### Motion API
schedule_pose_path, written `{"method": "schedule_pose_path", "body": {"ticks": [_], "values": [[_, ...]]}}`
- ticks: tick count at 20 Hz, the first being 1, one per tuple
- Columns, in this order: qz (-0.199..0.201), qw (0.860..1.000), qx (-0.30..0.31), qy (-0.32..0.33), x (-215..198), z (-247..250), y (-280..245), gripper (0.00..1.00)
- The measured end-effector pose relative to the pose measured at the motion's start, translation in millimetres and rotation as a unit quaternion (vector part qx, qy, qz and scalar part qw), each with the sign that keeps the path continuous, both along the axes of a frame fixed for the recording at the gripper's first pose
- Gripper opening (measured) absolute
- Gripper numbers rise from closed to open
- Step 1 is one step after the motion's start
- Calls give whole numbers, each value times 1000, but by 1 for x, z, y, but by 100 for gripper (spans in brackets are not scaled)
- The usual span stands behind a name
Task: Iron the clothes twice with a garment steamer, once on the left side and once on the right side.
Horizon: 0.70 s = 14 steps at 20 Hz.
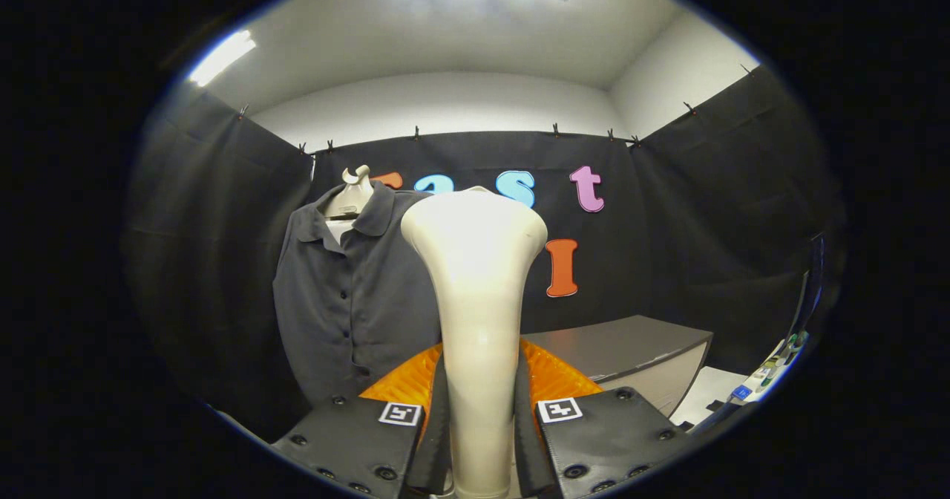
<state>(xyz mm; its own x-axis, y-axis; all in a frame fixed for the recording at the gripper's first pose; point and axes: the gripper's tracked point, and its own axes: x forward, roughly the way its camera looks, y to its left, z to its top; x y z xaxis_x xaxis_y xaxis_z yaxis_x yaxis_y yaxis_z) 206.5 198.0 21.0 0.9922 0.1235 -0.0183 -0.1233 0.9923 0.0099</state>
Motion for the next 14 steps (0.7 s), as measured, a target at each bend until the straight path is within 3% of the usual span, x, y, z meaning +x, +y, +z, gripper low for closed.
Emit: {"method": "schedule_pose_path", "body": {"ticks": [14], "values": [[-11,1000,3,5,-4,-8,-10,43]]}}
